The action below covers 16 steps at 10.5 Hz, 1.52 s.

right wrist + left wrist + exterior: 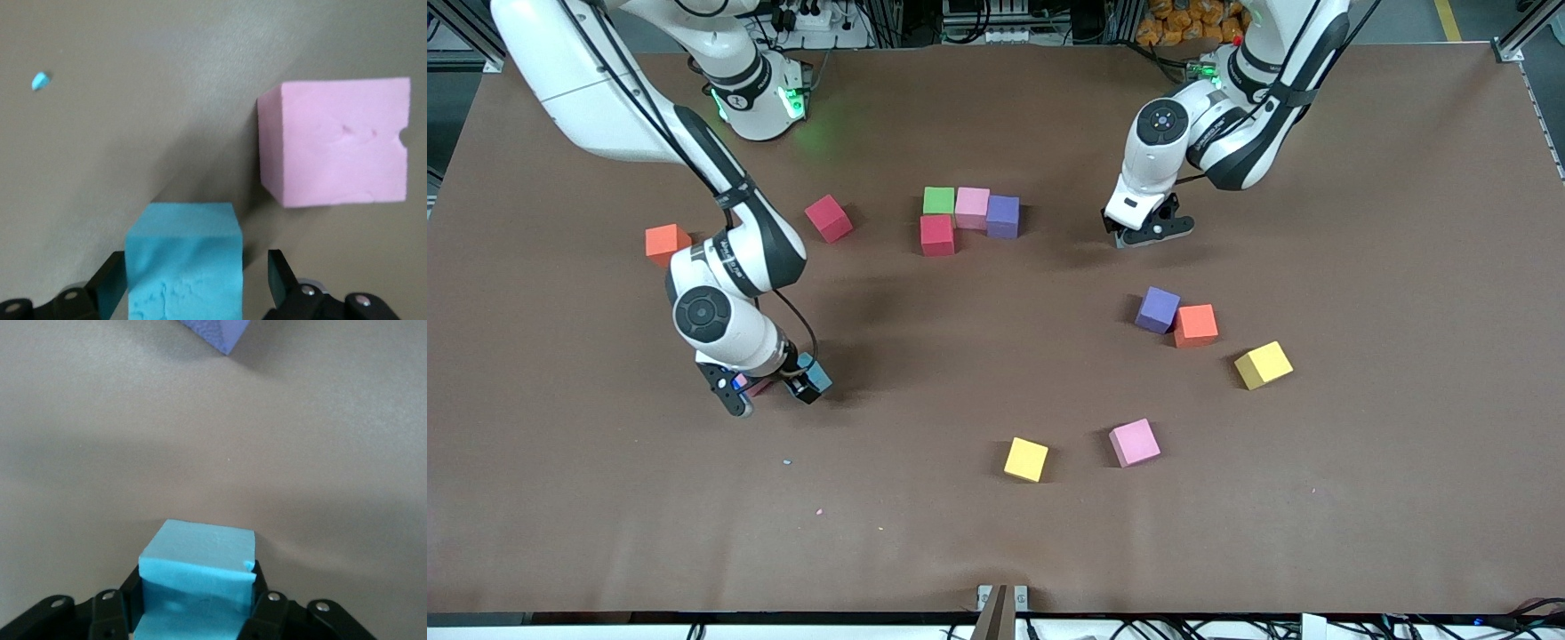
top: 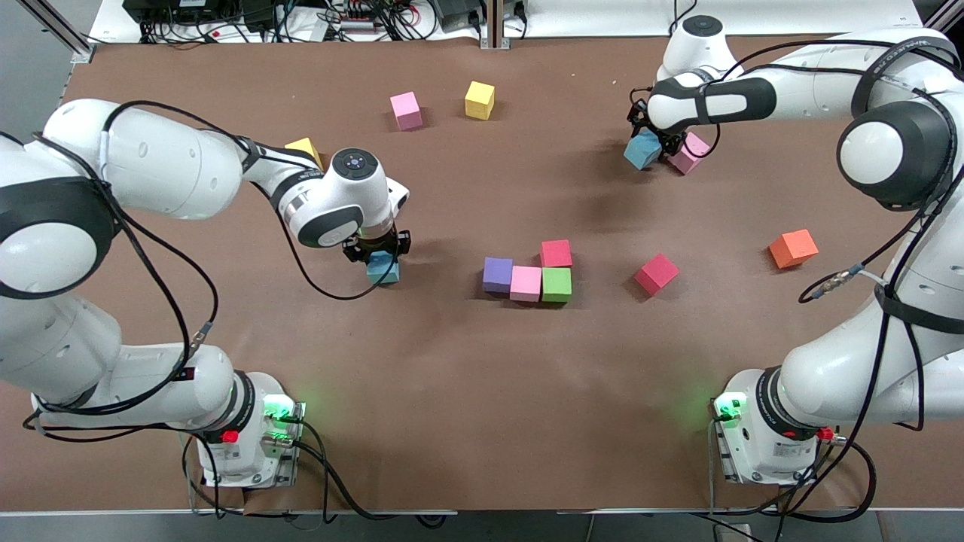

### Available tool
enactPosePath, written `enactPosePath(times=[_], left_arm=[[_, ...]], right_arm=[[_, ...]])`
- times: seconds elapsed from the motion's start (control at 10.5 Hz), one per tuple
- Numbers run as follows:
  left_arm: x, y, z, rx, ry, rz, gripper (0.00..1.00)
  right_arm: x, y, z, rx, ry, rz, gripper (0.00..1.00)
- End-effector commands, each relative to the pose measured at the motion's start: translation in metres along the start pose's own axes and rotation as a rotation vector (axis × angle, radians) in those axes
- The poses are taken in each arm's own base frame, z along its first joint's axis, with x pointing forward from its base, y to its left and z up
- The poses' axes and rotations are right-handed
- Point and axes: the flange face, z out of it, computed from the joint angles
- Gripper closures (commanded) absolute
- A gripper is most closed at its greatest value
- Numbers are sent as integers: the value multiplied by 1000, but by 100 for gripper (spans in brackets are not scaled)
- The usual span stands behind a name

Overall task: Arrange 11 blocks into digit 3
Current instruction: 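Grasp the cyan block with the right gripper while the left gripper carries cyan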

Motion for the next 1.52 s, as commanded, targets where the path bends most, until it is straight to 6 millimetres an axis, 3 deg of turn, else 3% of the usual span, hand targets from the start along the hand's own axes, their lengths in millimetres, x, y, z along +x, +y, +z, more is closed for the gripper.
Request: enactPosePath(times=[0.0,0.1,0.29,0.48,0.67,0.95,1.14,1.43], left_arm=[[15,20,-20,-62,14,-119,100],[26,33,-32,-104,-1,-193,100],[56,58,-60,-165,-51,-311,100],[85,91,-90,-137,-115,-416,100],[102,101,-113,-151,-121,-500,100],[116,112,-130,-185,-133,-705,100],[122,113,-134,-195,-142,-764,100],[138,116,-145,-220,-163,-915,100]], right_arm=[[8,-4,2,33,-3,9,81],[3,-10,-3,42,0,-3,88],[-35,-35,-18,70,4,-183,92],[-98,-58,-41,94,-15,-405,95],[-173,-71,-59,58,-78,-542,95],[-256,-68,-53,-19,-121,-693,93],[-287,-60,-41,-49,-128,-751,93],[-296,-44,-21,-88,-138,-896,93]])
